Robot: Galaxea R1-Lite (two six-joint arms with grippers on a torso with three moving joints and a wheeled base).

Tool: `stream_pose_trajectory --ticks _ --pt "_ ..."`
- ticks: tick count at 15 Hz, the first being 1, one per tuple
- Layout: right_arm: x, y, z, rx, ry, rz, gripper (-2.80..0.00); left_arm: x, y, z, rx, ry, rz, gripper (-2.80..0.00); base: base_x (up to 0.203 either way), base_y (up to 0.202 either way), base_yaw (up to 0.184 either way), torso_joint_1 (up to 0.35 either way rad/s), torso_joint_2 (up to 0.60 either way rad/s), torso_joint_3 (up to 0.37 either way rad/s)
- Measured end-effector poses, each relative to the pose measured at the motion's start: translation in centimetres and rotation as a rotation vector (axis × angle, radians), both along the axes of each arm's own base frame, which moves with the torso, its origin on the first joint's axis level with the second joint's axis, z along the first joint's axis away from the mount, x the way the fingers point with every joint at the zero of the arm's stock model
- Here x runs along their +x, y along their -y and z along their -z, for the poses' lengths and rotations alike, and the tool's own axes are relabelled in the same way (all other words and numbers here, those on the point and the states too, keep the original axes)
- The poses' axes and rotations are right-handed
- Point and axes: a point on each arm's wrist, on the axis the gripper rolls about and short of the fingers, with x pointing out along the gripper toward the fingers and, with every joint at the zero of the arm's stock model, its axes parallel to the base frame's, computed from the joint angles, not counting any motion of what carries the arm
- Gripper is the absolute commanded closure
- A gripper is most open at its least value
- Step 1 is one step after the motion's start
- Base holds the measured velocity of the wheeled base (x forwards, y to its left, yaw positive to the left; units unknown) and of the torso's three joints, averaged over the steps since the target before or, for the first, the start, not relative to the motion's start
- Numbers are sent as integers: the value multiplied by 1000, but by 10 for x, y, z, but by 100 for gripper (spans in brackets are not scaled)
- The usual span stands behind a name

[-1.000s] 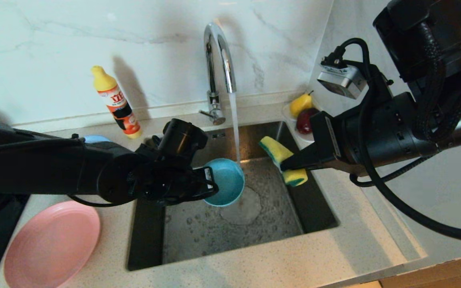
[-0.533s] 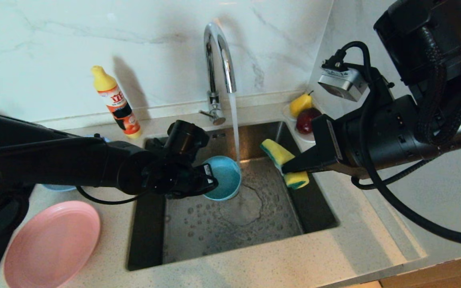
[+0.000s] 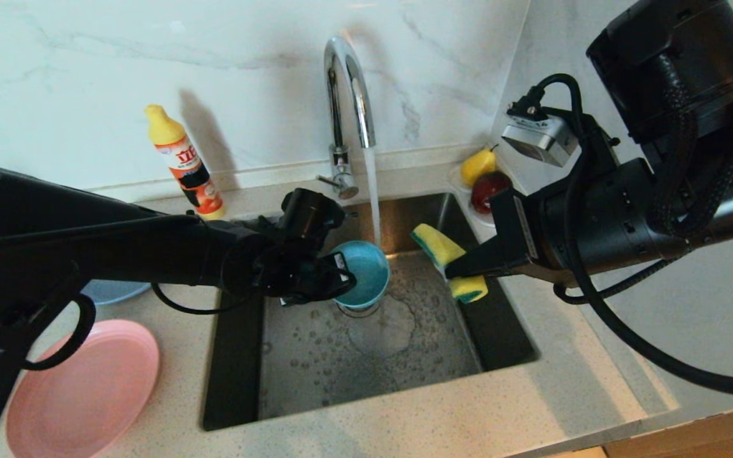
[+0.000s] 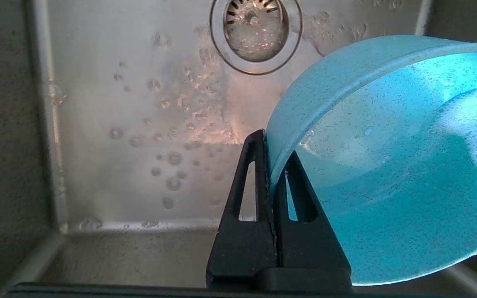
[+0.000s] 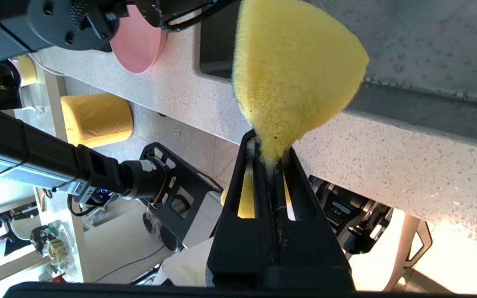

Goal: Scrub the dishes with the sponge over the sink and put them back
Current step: Rinse the bowl

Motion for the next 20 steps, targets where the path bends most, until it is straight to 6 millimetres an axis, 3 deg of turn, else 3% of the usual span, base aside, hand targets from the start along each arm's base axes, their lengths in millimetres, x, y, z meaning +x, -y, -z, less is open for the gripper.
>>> stream_pose_trajectory --ticks 16,20 --pt "4 -3 6 -15 -14 3 0 35 10 21 2 10 -25 0 0 0 0 0 0 0" --pt "4 -3 6 -14 -12 4 0 35 8 24 17 -19 -28 0 0 0 0 0 0 0"
